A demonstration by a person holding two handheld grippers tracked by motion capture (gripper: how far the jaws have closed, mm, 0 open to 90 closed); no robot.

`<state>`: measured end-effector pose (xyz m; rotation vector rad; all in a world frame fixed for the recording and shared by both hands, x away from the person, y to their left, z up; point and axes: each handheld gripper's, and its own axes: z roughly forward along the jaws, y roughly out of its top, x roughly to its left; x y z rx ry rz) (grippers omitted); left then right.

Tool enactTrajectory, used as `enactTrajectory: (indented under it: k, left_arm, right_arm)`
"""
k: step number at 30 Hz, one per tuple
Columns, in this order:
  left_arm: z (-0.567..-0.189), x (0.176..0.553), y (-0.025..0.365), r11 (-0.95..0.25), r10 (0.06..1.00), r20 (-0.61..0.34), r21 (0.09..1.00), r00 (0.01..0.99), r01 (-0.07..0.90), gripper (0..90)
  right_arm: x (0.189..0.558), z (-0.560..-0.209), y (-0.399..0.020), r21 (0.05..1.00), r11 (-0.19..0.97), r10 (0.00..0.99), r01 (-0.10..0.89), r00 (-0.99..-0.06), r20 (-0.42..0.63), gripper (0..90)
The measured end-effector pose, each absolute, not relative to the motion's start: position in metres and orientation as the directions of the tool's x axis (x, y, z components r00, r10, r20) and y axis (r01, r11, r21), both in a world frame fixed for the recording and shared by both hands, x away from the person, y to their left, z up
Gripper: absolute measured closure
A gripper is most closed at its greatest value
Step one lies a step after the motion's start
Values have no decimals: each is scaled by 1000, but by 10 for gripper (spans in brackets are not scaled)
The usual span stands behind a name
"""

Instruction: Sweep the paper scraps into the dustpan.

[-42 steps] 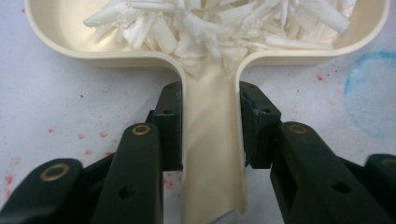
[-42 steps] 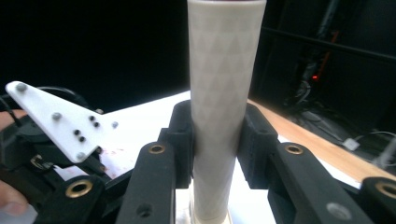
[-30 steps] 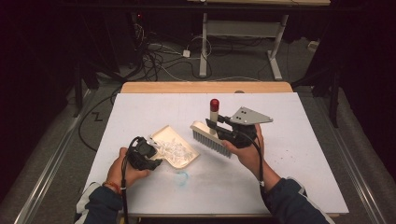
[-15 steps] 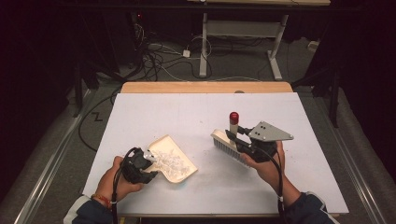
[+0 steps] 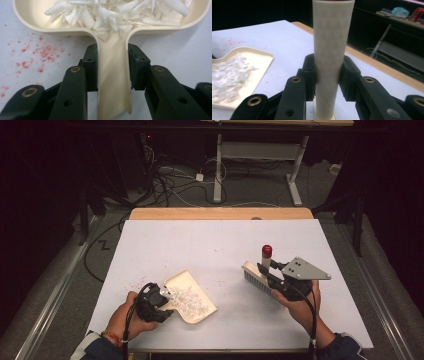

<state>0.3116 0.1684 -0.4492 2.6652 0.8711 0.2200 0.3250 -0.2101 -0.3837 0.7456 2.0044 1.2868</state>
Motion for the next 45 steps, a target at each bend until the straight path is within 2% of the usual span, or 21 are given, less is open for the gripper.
enactTrajectory:
  k: [5, 18, 26, 36, 45]
  left_arm:
    - [-453, 314, 166, -764, 593, 39, 345, 805, 546, 635]
    - [-456, 318, 160, -760, 596, 32, 346, 802, 551, 634]
    - [-456, 318, 161, -759, 595, 28, 348, 803, 550, 634]
    - [-455, 320, 163, -751, 603, 21, 352, 798, 558, 634]
    - [-455, 327, 167, -744, 611, 14, 352, 791, 568, 634]
  right_arm:
    - [322, -387, -195, 931, 332, 706, 152, -694, -139, 701]
    - [304, -395, -127, 937, 337, 582, 89, -802, -133, 700]
    - [302, -390, -122, 953, 289, 500, 92, -864, -68, 701]
    - [315, -368, -141, 968, 243, 560, 68, -824, -83, 701]
    - [383, -356, -154, 964, 259, 694, 67, -707, -137, 701]
